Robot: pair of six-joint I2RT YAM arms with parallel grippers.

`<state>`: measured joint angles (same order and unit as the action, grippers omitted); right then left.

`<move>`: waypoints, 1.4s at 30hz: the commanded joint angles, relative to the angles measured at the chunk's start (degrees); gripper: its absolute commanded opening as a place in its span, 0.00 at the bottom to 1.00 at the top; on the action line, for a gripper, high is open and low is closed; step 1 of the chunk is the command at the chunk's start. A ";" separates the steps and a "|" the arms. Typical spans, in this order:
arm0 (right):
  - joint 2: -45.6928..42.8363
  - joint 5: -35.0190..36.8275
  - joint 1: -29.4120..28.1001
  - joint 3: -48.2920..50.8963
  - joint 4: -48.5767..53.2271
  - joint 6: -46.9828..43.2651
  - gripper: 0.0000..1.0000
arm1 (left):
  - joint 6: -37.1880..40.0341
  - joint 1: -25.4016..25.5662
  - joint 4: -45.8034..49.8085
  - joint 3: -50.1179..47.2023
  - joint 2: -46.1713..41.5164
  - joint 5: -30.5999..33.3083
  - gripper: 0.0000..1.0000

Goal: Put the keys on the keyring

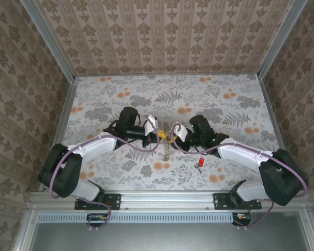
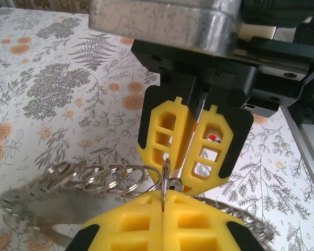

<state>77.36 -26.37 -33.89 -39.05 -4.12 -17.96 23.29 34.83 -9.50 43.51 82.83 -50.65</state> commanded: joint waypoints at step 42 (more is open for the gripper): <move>-1.54 1.05 0.58 -2.10 -2.04 3.46 0.02 | -0.17 -0.38 -1.38 0.00 -1.12 -1.82 0.00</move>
<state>74.72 -24.45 -33.63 -39.72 -6.07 -14.74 22.92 34.39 -9.37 43.51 83.22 -50.28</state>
